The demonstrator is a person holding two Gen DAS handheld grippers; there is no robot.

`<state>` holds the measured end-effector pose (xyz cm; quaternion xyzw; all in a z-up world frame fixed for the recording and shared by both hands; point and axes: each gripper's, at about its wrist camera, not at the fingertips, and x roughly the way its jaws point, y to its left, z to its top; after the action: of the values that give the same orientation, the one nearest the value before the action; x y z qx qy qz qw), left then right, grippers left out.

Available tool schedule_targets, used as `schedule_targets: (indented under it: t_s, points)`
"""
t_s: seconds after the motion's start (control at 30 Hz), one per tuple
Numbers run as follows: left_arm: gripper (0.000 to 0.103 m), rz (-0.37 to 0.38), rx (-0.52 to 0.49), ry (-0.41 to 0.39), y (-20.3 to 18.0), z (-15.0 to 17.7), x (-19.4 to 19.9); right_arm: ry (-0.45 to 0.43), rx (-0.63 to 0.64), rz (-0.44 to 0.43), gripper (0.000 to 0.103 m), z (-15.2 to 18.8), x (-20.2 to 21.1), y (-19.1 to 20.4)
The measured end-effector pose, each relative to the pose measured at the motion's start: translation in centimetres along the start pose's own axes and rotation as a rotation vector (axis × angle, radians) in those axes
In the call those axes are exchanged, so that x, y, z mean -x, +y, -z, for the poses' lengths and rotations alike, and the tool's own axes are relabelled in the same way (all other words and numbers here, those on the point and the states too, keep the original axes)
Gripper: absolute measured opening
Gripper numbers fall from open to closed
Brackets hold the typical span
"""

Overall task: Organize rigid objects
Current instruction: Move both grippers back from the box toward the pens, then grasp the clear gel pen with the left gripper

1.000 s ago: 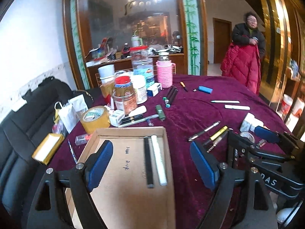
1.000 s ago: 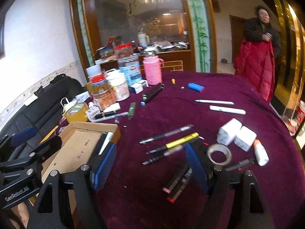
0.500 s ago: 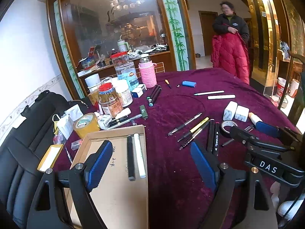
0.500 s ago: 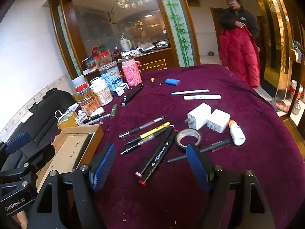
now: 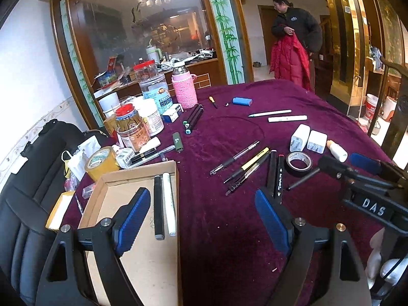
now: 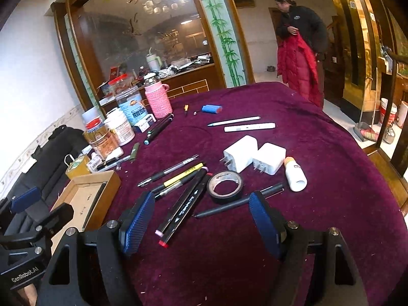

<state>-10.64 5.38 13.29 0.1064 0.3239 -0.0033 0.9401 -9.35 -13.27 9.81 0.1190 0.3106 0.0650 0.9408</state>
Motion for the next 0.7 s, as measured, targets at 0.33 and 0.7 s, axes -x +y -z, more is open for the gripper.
schedule_targets:
  t_s: [0.33,0.7]
  points:
    - [0.084,0.019,-0.029,0.066,-1.2,-0.7,-3.9,-0.022,-0.048,0.03,0.08,-2.6,-2.0,-4.6]
    - [0.083,0.155,-0.07,0.192,-3.9,-2.8,-10.7,-0.13,-0.23,0.185,0.08,-6.0,-5.4,-14.5]
